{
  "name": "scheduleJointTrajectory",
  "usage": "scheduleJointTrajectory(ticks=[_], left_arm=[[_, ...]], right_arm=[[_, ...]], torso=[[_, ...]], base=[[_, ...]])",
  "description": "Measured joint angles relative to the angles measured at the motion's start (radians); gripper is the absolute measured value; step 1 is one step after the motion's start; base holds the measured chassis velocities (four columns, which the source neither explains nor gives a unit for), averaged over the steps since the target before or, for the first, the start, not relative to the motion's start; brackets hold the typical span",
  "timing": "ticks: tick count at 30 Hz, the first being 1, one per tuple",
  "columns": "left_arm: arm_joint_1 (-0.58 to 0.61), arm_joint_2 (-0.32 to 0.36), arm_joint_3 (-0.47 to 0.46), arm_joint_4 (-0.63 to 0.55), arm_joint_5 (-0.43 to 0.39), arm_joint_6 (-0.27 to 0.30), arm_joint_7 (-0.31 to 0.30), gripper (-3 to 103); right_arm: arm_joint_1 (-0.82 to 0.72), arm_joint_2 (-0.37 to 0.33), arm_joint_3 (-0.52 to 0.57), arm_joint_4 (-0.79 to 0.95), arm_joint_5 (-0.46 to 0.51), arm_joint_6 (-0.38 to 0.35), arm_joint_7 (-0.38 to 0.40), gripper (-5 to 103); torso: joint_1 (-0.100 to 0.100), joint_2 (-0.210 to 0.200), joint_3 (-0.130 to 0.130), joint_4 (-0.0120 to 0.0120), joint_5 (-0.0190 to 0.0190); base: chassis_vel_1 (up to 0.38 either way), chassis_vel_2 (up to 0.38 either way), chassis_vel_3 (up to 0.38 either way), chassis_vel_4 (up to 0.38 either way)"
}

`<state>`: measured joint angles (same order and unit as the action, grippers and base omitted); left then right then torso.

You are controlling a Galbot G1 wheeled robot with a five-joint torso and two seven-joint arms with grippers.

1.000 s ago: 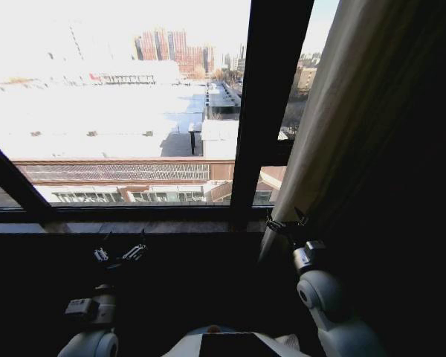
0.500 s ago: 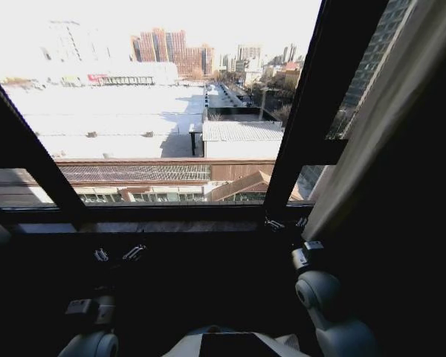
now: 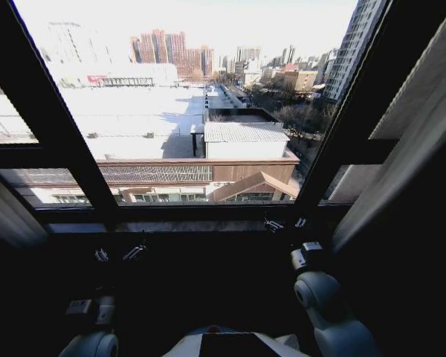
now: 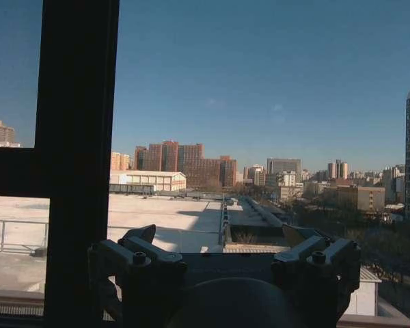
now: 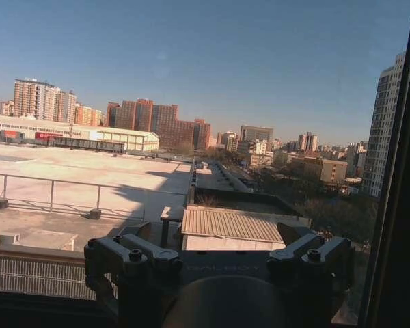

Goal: Open the curtains by pulling them apart, changing their state from closed to fully open.

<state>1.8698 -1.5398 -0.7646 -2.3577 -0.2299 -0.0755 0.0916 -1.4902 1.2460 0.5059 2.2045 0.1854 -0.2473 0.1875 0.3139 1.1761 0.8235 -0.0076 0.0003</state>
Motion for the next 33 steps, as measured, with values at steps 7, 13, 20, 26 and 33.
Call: scheduleJointTrajectory(ticks=[7, 13, 20, 26, 33], left_arm=[[0.001, -0.001, 0.000, 0.002, 0.001, -0.004, 0.000, 100], [0.001, -0.001, 0.000, 0.003, 0.002, -0.004, 0.001, 100], [0.002, -0.002, 0.001, 0.003, 0.003, -0.004, 0.001, 100], [0.004, -0.002, 0.001, 0.003, 0.003, -0.005, 0.001, 100], [0.008, -0.003, 0.001, 0.004, 0.003, -0.011, 0.001, 100]], right_arm=[[0.000, 0.003, -0.001, -0.002, -0.002, 0.002, -0.001, 100], [0.001, 0.005, -0.002, -0.005, -0.005, 0.002, -0.001, 100], [0.003, 0.005, -0.003, -0.006, -0.005, 0.003, -0.002, 100], [0.006, 0.007, -0.004, -0.012, -0.005, 0.014, -0.004, 100], [0.004, 0.007, -0.004, -0.016, -0.005, 0.024, -0.005, 100]], torso=[[0.000, 0.000, 0.000, 0.0000, 0.0000], [0.000, 0.000, 0.000, -0.0001, 0.0000], [0.000, 0.000, 0.000, -0.0001, 0.0000], [0.000, 0.000, 0.000, 0.0001, 0.0000], [0.000, 0.000, 0.000, -0.0001, -0.0002]], base=[[0.341, 0.365, -0.350, -0.367], [0.353, 0.358, -0.347, -0.358], [0.359, 0.366, -0.362, -0.366], [0.365, 0.357, -0.361, -0.352], [0.333, 0.347, -0.339, -0.357]])
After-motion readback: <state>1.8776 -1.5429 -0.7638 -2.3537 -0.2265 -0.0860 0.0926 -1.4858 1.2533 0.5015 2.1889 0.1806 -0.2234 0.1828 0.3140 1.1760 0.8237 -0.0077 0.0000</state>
